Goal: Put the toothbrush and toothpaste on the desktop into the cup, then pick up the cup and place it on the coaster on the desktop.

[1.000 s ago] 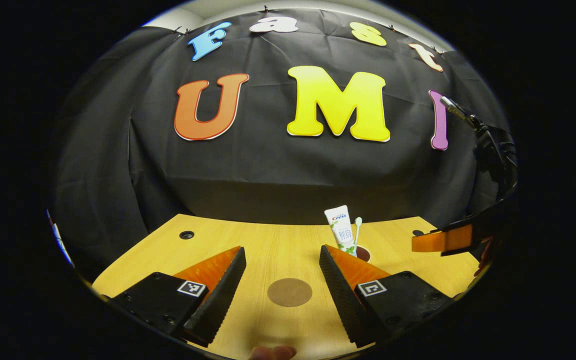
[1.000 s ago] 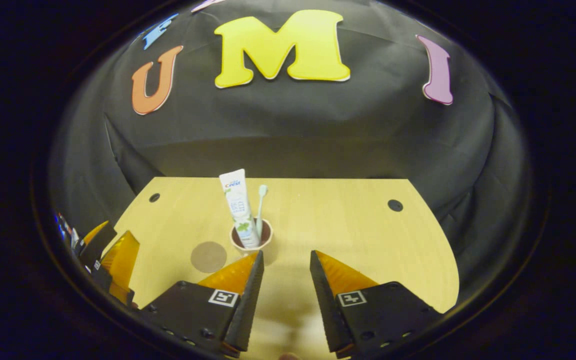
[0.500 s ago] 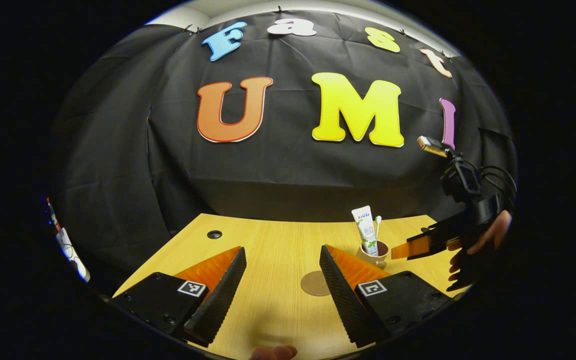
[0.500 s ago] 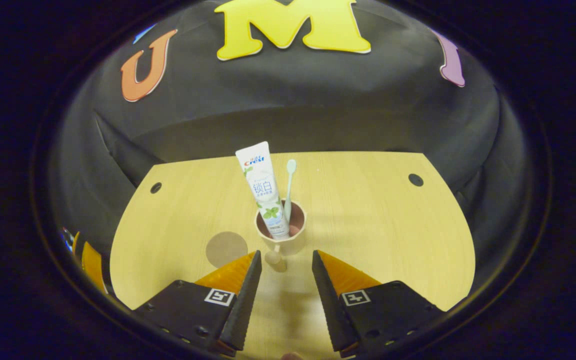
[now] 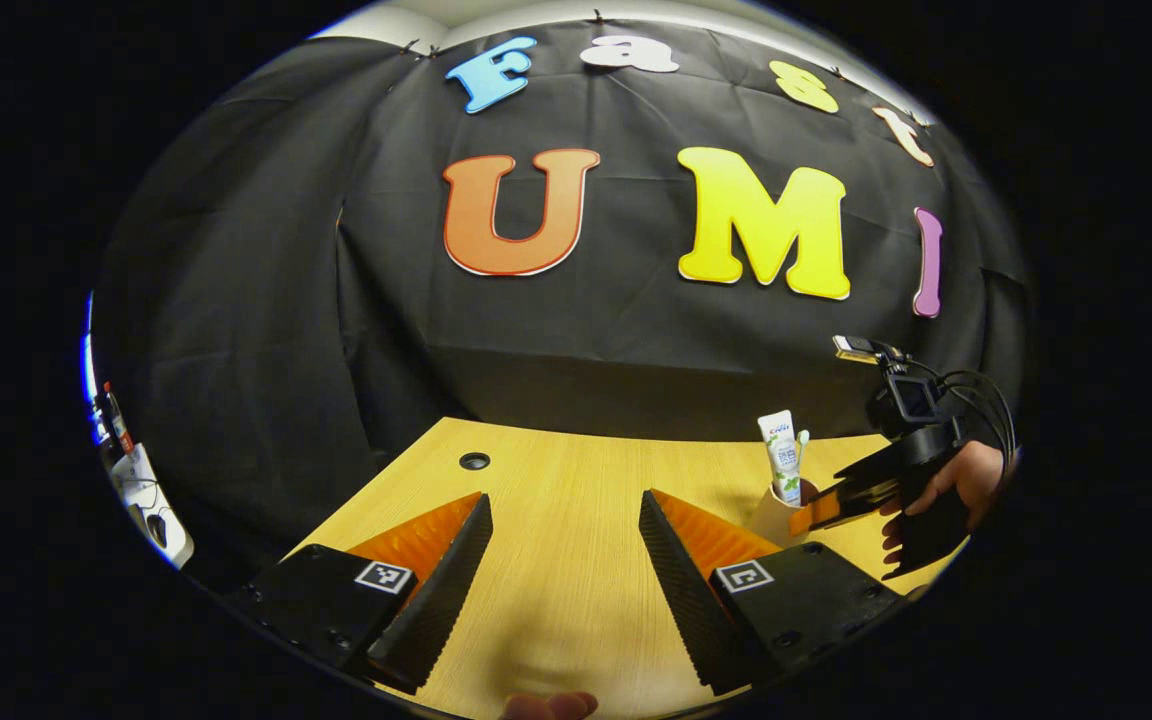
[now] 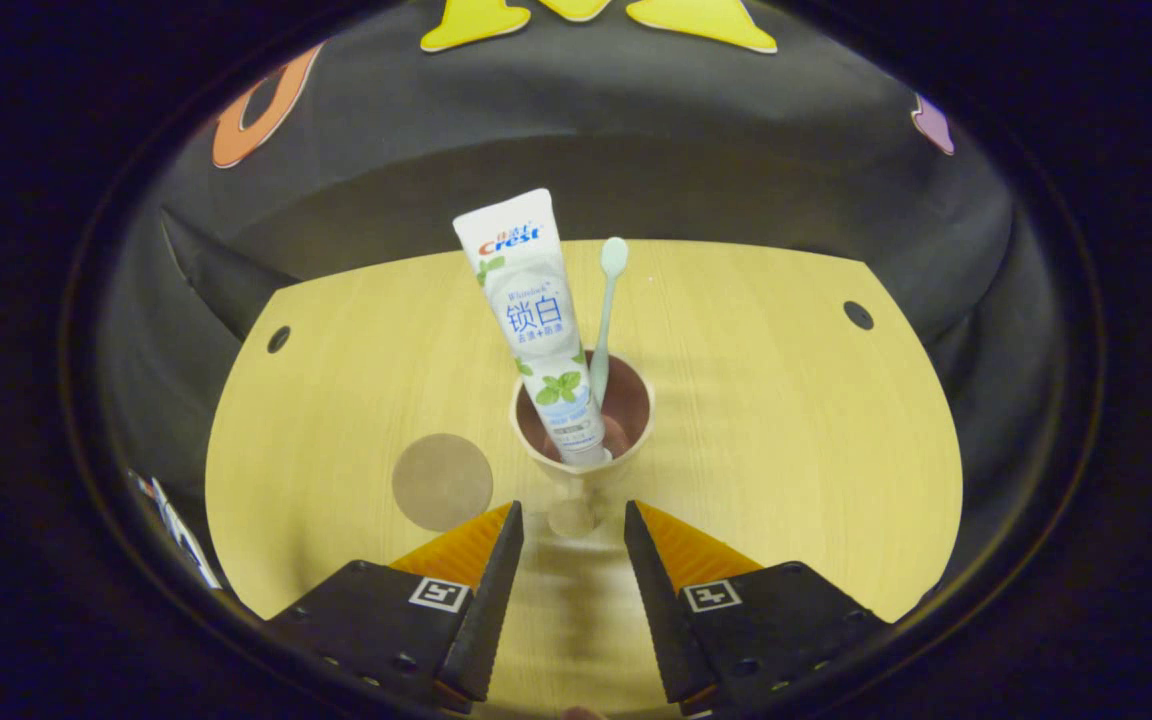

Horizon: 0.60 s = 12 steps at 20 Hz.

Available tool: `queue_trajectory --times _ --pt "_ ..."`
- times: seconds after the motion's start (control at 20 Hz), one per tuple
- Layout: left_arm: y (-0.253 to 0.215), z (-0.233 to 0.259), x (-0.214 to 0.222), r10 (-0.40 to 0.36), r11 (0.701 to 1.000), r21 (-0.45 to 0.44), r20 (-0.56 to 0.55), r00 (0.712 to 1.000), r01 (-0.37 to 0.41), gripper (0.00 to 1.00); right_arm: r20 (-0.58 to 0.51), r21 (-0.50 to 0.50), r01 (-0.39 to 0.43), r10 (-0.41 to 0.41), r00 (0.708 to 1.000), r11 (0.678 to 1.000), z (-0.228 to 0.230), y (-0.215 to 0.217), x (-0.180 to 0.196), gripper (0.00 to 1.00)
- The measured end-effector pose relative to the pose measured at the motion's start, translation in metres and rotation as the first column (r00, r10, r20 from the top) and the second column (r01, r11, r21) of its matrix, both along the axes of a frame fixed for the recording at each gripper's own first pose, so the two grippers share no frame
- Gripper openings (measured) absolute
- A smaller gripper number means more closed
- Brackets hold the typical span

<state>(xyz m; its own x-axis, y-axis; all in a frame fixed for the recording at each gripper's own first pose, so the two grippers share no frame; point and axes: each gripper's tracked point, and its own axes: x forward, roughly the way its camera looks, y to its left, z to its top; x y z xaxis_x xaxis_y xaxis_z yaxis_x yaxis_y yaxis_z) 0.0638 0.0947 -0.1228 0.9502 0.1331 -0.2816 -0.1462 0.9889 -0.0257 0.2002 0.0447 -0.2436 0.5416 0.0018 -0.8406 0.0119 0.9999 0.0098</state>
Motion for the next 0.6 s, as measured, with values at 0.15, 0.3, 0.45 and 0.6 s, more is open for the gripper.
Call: queue_trajectory --times 0.15,0.3,0.45,0.6 --pt "0.014 -0.009 -0.003 0.041 0.999 -0.008 -0.030 0.999 -0.041 0.94 -0.040 -0.020 0.004 -0.004 0.999 1.000 -0.013 0.001 0.008 0.63" --pt "0.022 -0.014 -0.005 0.070 0.997 -0.008 -0.046 0.996 -0.071 0.94 -0.095 -0.009 0.020 -0.021 0.995 1.000 -0.026 0.004 0.011 0.63" --pt "0.038 -0.018 -0.005 0.100 0.995 -0.002 -0.060 0.993 -0.100 0.94 -0.126 -0.018 0.039 -0.041 0.991 0.999 -0.038 0.001 0.015 0.61" --pt "0.046 -0.019 -0.007 0.120 0.993 0.007 -0.063 0.991 -0.120 0.94 -0.138 -0.030 0.060 -0.064 0.988 0.998 -0.042 -0.002 0.018 0.52"
